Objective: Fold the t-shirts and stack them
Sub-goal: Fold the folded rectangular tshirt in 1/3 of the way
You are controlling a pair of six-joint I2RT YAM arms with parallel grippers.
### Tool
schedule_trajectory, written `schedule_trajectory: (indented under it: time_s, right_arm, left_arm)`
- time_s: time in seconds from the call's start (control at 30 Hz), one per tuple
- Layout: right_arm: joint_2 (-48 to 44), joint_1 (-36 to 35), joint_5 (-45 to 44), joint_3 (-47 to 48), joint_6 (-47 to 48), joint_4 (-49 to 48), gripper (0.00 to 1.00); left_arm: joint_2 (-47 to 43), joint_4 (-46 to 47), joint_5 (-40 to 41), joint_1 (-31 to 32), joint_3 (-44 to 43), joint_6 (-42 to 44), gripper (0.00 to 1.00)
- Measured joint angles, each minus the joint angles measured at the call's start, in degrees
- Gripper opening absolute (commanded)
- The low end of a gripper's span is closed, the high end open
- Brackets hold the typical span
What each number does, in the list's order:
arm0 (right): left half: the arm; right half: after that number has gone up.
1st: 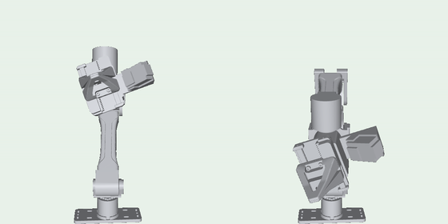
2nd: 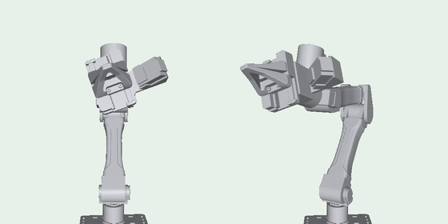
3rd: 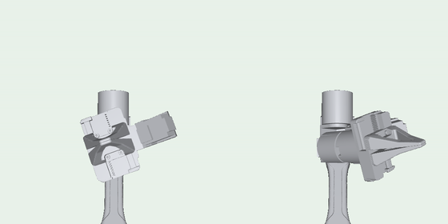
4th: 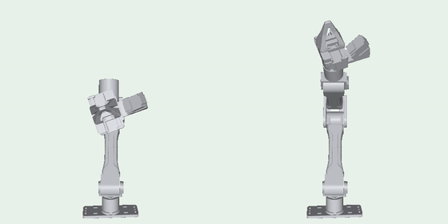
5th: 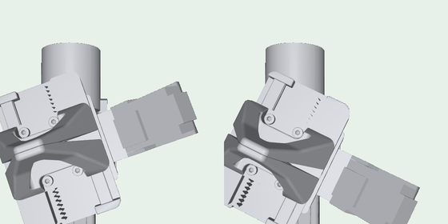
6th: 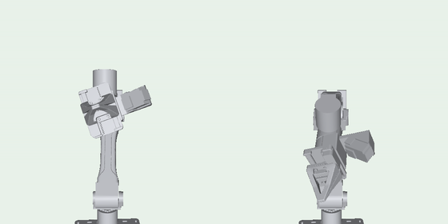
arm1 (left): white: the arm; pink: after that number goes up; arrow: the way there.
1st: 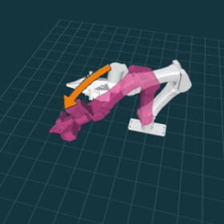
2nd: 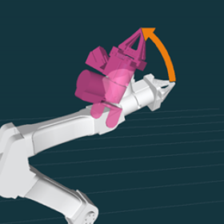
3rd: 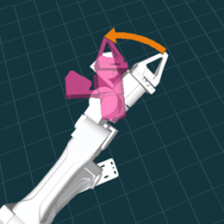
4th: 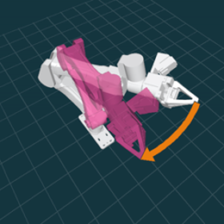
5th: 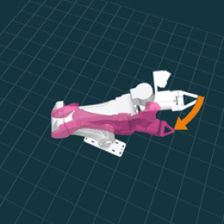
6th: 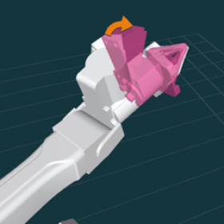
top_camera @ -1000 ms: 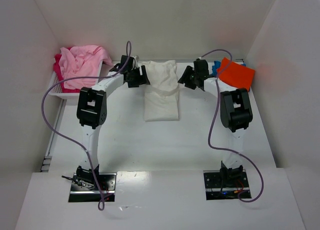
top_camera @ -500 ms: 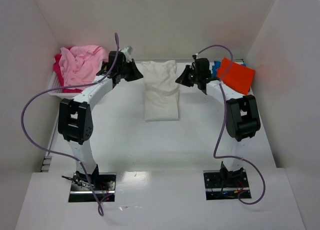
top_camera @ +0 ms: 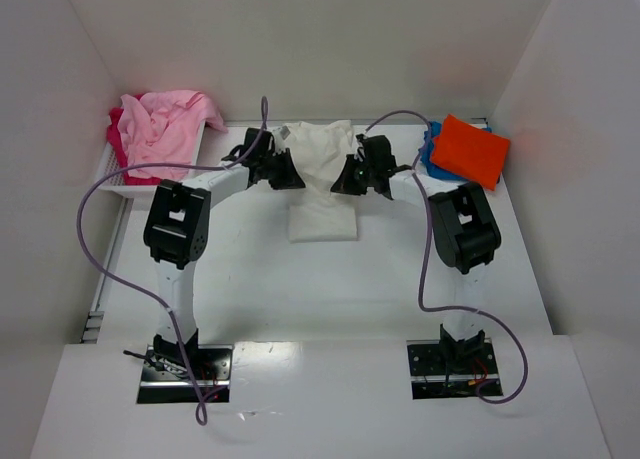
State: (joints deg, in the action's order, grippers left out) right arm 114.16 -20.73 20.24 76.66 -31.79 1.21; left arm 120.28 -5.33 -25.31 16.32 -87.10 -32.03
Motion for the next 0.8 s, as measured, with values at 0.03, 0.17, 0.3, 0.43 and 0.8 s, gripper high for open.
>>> schedule_trajectory:
  time_s: [0.03,0.17,0.3,0.43,0.8]
  right_arm:
    - [1.05,0.0,-0.1,0.36,0.01,0.14,0.0]
    - [5.92,0.0,-0.94,3.61,0.46,1.41,0.0]
    - [9.53,0.0,-2.04,7.86,1.26,2.91,0.0]
    - [11.31,0.25,-3.12,12.12,1.69,4.1,0.0]
    - [18.16,2.61,-4.81,22.1,3.17,5.46,0.0]
  left_arm:
    - [0.91,-0.23,-0.08,0.0,-0.5,-0.02,0.02]
    - [6.06,-1.42,0.03,-0.07,-5.83,0.09,0.02]
    - [9.13,-2.69,1.2,-0.19,-9.93,0.12,0.03]
    - [9.61,-4.34,2.26,-0.58,-12.51,0.35,0.05]
    - [14.3,-5.56,4.9,-3.35,-19.59,0.4,0.07]
